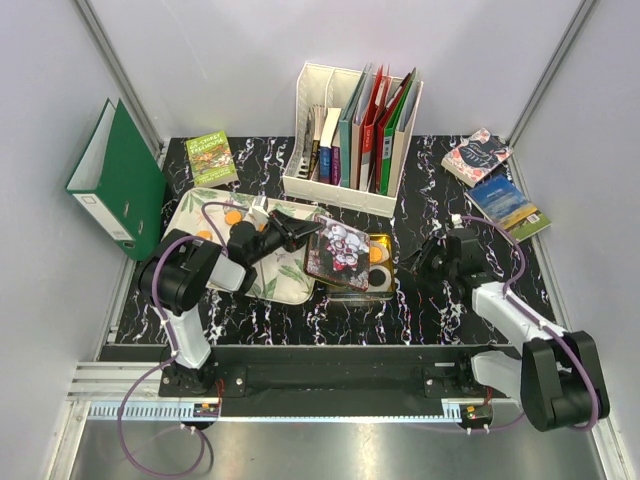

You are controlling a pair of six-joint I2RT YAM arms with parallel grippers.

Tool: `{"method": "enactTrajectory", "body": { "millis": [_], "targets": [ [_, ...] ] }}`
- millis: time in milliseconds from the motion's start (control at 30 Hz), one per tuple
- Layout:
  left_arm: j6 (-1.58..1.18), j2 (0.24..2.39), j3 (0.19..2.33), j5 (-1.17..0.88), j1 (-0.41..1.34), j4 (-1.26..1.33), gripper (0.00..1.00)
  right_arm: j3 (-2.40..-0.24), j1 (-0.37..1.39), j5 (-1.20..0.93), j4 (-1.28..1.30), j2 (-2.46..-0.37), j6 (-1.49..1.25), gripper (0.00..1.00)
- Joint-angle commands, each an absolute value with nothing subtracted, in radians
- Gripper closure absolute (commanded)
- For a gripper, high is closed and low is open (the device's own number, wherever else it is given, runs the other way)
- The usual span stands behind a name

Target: Pack the cookies

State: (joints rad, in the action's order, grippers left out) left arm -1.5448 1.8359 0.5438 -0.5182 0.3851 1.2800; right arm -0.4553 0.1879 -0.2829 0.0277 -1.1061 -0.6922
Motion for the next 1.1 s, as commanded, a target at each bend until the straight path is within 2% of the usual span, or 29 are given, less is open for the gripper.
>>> {"method": "enactTrajectory", "body": {
  "millis": [0, 167, 500, 733, 967, 1067],
  "targets": [
    [-1.519, 1.842, 0.569, -0.534, 0.387, 1.667, 1.0, -0.506, 0.19, -0.321, -0.061, -1.157, -0.672, 0.66],
    [-1.52, 1.844, 0.575, -0.541, 0.387, 1.667, 1.0, -0.548, 0.19, -0.325, -0.072, -1.207, -0.666, 0.55],
    [-1.523, 1.855, 0.583, -0.54, 0.387, 1.667, 1.0, -0.586, 0.19, -0.376, -0.118, -1.318, -0.666, 0.55],
    [-1.529, 1.859, 0.591, -0.545, 0.387, 1.667, 1.0, -0.606, 0.192, -0.403, -0.15, -1.437, -0.67, 0.64],
    [-1.529, 1.859, 0.594, -0.549, 0.38, 1.667, 1.0, -0.595, 0.192, -0.364, -0.147, -1.434, -0.675, 0.81],
    [-1.534, 1.864, 0.598, -0.554, 0.377, 1.667, 0.94, -0.586, 0.192, -0.331, -0.135, -1.411, -0.677, 0.88]
  ]
}}
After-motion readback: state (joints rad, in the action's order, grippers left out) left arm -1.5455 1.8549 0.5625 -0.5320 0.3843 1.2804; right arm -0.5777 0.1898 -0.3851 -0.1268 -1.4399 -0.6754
